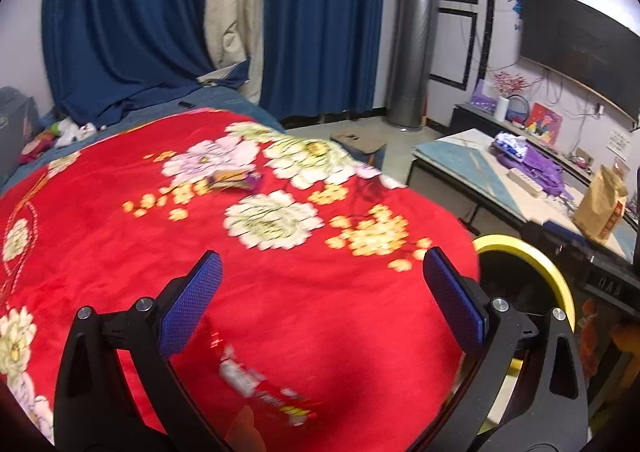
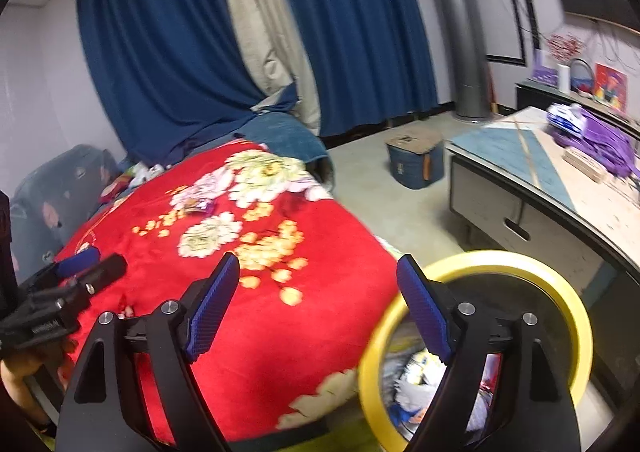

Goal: Collect trash
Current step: 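Move both tools back over the last wrappers on the bedspread, then grasp the red candy wrapper with left tool while right tool grasps purple snack bag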

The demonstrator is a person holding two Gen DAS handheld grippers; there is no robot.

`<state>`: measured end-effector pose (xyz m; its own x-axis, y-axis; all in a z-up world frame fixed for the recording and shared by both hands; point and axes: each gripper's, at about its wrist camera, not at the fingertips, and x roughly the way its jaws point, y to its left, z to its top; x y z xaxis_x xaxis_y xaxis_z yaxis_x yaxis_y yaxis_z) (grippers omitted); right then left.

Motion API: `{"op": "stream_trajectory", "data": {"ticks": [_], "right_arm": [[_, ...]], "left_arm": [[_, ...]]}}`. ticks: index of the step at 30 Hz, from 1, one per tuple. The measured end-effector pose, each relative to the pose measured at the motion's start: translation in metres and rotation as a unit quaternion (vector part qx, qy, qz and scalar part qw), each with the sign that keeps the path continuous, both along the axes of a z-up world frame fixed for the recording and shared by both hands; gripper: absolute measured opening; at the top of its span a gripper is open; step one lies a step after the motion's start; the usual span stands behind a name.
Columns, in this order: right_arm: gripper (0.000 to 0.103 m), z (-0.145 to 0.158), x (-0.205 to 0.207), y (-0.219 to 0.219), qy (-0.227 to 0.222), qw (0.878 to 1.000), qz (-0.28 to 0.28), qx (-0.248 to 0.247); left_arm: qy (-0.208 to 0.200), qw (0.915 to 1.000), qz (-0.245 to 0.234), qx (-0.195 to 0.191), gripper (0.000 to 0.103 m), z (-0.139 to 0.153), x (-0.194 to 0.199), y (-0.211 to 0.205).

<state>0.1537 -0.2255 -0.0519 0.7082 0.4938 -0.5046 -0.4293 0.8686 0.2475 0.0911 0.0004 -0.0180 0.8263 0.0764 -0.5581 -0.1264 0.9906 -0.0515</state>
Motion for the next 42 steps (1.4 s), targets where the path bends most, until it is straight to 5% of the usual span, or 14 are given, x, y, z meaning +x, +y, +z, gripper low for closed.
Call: {"op": "stream_trajectory", "data": {"ticks": [8, 17, 22, 30, 42], "right_arm": [[0.079, 0.010, 0.023, 0.060, -0.008, 0.998, 0.053, -0.014], [0.078, 0.009, 0.060, 0.139, -0.005, 0.992, 0.120, -0.048], [0.078, 0.001, 0.083, 0.182, 0.006, 0.986, 0.150, -0.074], [0.078, -0.017, 0.120, 0.249, 0.007, 0.970, 0.196, -0.146], [0.077, -0.051, 0.155, 0.315, 0.010, 0.942, 0.226, -0.247]], "left_arm": [[0.054, 0.9983, 0.021, -0.004, 0.092, -0.021, -0.013, 0.036], [0.107, 0.9906, 0.016, -0.083, 0.090, -0.051, -0.022, 0.063], [0.130, 0.9879, -0.005, -0.085, 0.067, -0.062, -0.021, 0.055], [0.146, 0.9818, -0.041, -0.114, 0.016, -0.077, -0.015, 0.056], [0.134, 0.9765, -0.072, -0.152, 0.006, -0.067, -0.008, 0.070]]}}
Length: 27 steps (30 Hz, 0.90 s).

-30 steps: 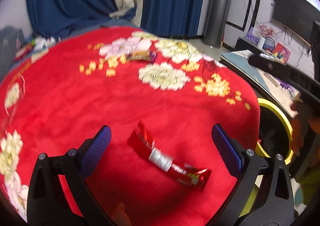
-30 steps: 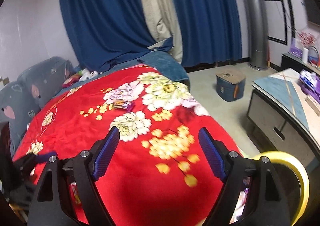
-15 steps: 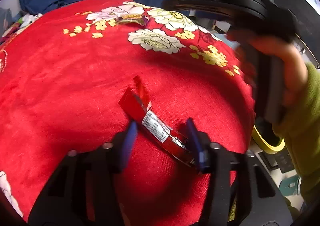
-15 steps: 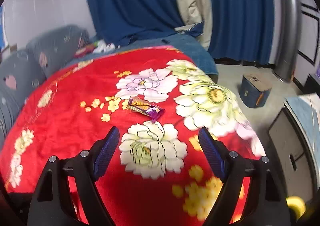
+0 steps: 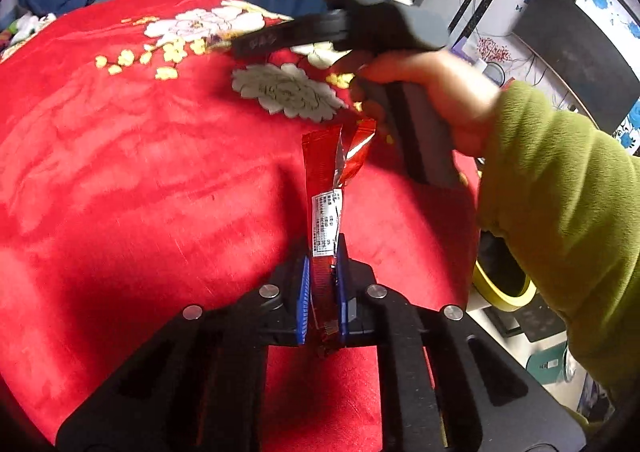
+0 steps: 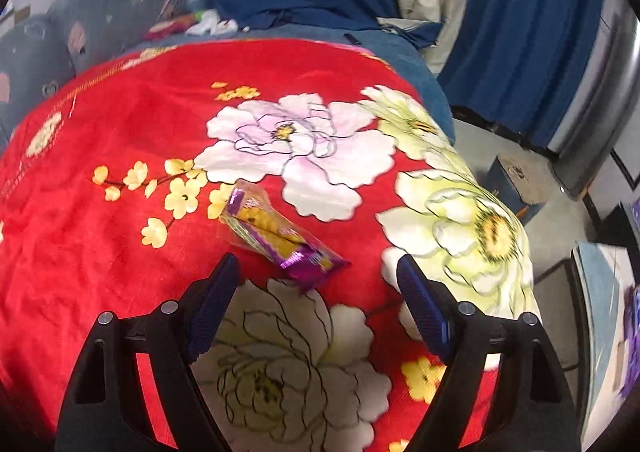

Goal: Collect trash
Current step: 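Grasp the red candy wrapper with left tool while right tool grasps purple snack bag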

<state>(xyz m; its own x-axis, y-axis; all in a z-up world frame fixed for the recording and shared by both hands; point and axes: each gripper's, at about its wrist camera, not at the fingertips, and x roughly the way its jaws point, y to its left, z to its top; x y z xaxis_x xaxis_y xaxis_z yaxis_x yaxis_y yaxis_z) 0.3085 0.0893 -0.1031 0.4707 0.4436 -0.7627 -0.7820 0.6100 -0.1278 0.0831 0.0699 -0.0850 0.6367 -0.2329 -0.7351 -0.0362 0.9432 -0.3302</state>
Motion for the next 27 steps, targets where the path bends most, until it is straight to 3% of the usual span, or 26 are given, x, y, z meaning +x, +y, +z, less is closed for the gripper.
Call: {"op": "stream_trajectory", "data": {"ticks": [2, 4, 6, 16, 27], "right_arm": [[0.069, -0.005, 0.000, 0.006, -0.002, 1.000, 0.005, -0.011], [0.043, -0.013, 0.003, 0.011, 0.013, 1.000, 0.007, -0.024], [0.033, -0.019, 0.002, 0.007, 0.026, 1.000, 0.005, -0.016], [0.029, -0.015, -0.024, -0.061, 0.065, 0.995, -0.056, 0.059], [0.029, -0.014, -0.066, -0.172, 0.075, 0.980, -0.123, 0.140]], "left_arm": [[-0.006, 1.0000, 0.005, -0.002, 0.006, 0.004, 0.000, 0.004], [-0.011, 0.9999, 0.009, 0.000, 0.006, 0.008, 0.000, 0.008], [-0.017, 0.9997, 0.015, 0.001, 0.006, 0.012, 0.001, 0.012], [-0.043, 0.9983, 0.038, 0.003, 0.006, 0.030, 0.000, 0.026], [-0.069, 0.9975, 0.009, 0.016, 0.006, 0.045, -0.003, -0.002]]}}
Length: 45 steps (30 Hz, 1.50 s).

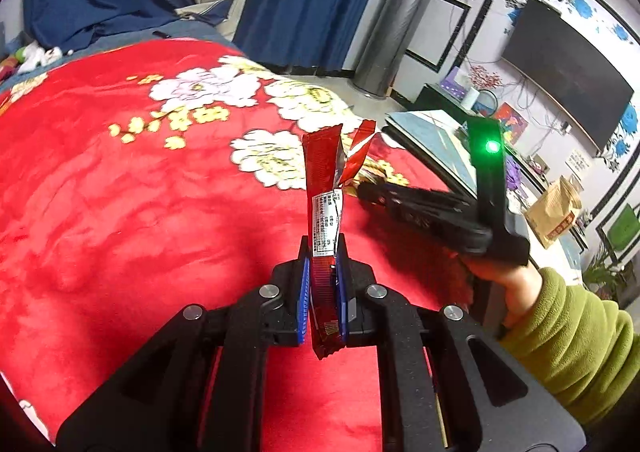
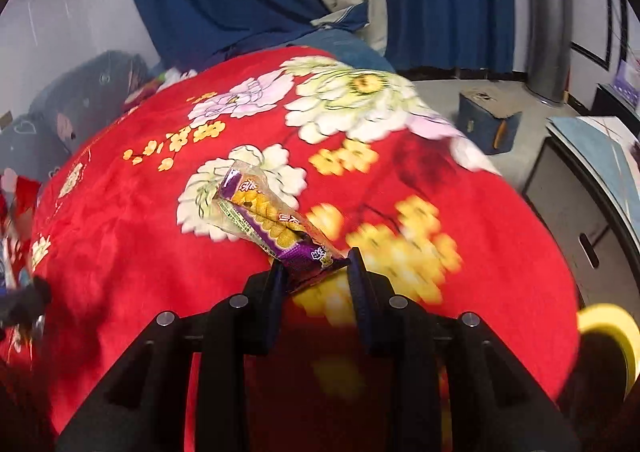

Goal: Collect trash
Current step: 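Grasp the red candy wrapper with left tool while right tool grasps purple snack bag, then carry the red wrapper and purple snack bag over the trash bin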

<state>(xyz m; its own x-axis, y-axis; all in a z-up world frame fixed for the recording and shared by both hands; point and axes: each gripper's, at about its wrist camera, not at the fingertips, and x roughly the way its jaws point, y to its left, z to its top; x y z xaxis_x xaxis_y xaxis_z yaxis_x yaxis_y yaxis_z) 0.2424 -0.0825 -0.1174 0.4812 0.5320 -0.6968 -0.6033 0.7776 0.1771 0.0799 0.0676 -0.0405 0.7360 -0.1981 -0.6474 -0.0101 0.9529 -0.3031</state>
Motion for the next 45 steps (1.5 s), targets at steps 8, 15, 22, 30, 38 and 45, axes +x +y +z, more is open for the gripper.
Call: {"op": "stream_trajectory", "data": {"ticks": [8, 15, 22, 30, 38, 45], "right_arm": [[0.029, 0.014, -0.032, -0.056, 0.000, 0.998, -0.039, 0.044], [0.029, 0.027, -0.047, -0.092, -0.013, 0.996, -0.069, 0.059], [0.029, 0.039, -0.059, -0.126, -0.029, 0.992, -0.100, 0.067], [0.029, 0.047, -0.067, -0.169, -0.041, 0.987, -0.140, 0.073], [0.029, 0.045, -0.074, -0.209, -0.043, 0.980, -0.181, 0.076], [0.029, 0.039, -0.079, -0.241, -0.045, 0.972, -0.220, 0.071]], "left_arm": [[-0.017, 0.9992, -0.032, 0.015, 0.006, 0.007, 0.002, -0.031], [-0.034, 0.9975, -0.057, 0.024, 0.006, 0.013, 0.004, -0.055], [-0.051, 0.9952, -0.080, 0.022, 0.006, 0.021, 0.014, -0.079], [-0.073, 0.9893, -0.122, 0.031, 0.006, 0.031, 0.030, -0.118], [-0.084, 0.9841, -0.151, 0.042, 0.006, 0.037, 0.046, -0.154], [-0.084, 0.9815, -0.166, 0.045, 0.006, 0.034, 0.060, -0.179]]}}
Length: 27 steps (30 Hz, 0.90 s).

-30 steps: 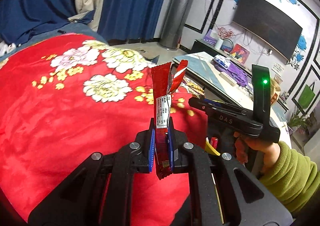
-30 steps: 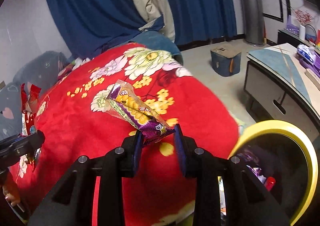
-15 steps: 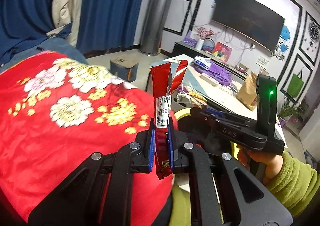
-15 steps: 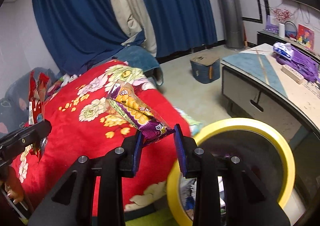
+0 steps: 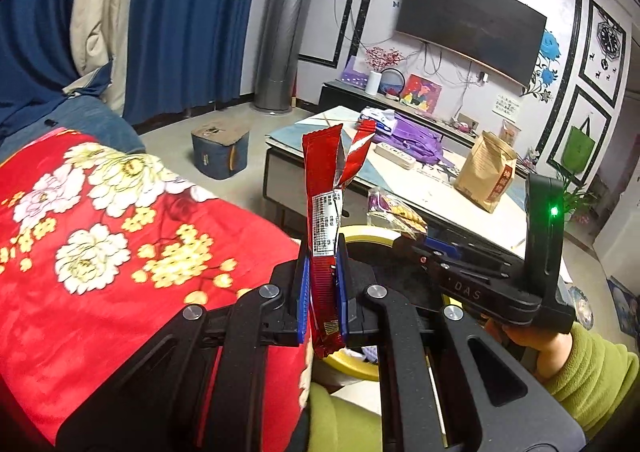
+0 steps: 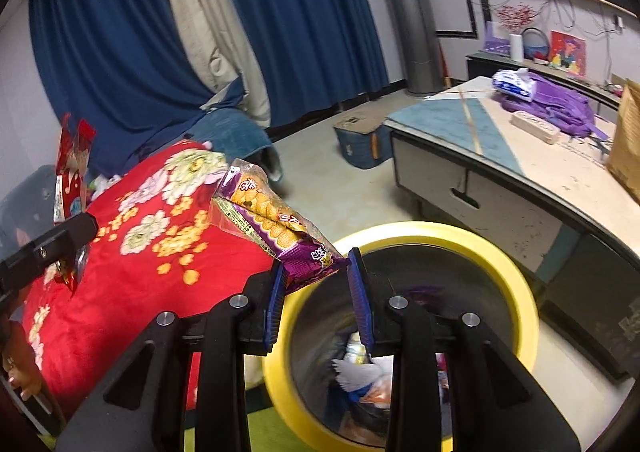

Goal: Collect trash
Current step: 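Carry the red wrapper and purple snack bag over the trash bin, then open both tools to drop red wrapper and snack bag into the bin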

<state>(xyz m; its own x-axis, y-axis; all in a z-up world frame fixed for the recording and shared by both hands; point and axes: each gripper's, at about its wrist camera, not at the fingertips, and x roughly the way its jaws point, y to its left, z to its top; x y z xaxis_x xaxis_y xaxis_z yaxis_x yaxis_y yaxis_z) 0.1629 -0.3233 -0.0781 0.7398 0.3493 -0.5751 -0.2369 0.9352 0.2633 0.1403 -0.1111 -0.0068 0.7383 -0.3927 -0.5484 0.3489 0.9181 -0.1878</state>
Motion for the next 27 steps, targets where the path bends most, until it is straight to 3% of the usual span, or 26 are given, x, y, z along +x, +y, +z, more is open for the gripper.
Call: {"op": "stream_trajectory", "data": {"ticks": [12, 27], "right_arm": [[0.029, -0.019, -0.005, -0.042, 0.024, 0.998, -0.054, 0.012], [0.031, -0.047, -0.008, -0.065, 0.067, 0.995, -0.076, 0.015]], "left_arm": [[0.011, 0.9993, -0.031, 0.017, 0.007, -0.013, 0.017, -0.048], [0.047, 0.9962, -0.060, 0.041, 0.008, -0.042, 0.040, -0.086]]}}
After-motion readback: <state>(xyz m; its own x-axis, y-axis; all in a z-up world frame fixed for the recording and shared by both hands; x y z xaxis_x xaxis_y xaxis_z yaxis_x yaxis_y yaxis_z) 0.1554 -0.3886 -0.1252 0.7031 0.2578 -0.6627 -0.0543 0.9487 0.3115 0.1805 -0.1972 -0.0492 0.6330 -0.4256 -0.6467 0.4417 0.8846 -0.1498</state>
